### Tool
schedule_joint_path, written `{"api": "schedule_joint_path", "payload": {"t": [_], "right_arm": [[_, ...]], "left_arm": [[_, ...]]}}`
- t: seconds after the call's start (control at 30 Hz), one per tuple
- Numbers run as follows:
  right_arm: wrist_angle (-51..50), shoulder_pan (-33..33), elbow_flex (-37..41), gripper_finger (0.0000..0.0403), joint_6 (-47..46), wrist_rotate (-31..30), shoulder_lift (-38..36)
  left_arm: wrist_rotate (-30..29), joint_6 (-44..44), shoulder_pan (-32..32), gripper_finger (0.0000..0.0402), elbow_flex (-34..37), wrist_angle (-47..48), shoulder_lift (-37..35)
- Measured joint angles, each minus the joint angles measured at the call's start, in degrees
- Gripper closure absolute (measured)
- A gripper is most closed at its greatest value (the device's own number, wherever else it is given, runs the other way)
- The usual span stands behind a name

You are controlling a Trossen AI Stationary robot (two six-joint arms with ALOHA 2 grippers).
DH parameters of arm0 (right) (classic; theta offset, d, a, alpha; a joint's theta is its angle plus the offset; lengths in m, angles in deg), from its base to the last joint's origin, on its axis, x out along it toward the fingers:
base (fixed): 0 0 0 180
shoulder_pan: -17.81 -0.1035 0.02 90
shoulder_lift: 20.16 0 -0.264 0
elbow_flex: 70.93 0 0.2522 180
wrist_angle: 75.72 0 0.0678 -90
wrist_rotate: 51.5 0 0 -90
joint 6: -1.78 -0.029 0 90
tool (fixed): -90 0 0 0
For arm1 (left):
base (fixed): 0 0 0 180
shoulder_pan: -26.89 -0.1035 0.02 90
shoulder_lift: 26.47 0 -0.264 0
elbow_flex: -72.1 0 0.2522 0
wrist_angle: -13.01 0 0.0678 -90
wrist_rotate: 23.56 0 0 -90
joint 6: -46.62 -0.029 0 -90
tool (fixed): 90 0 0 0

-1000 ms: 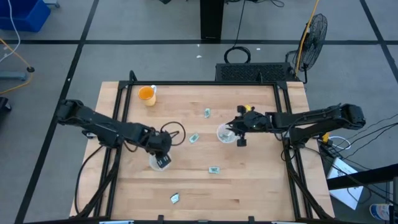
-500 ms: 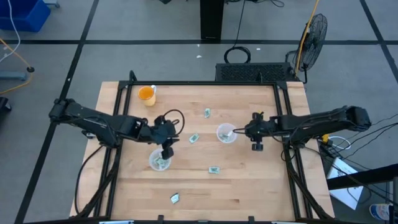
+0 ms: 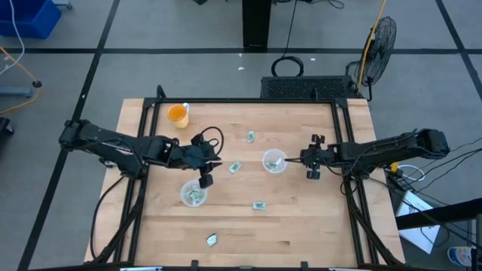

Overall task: Pick and place Stevia / Truvia into bins
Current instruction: Put the white stevia packet into the top transparent container

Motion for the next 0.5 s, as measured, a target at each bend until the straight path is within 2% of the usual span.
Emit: {"api": "schedule_joint_path", "payload": {"t": [0.23,0.37,0.5], "right_arm": [[0.28,2.01,-0.13,0.027,-0.77,-1.56,-0.04],[0.32,3.96,-0.13,0.027,-0.79,-1.33,-0.04],[0.47,6.12,-0.13,0.027,-0.47,2.13,-0.04]], "left_arm": [[-0.09,-2.25,-0.44,0.0321,0.01,-1.17,0.0],[-2.15,-4.34,-0.46,0.0321,0.02,-1.62,0.0],[-2.93,-5.84,-0.46,0.0321,0.02,-2.35,0.0]]}}
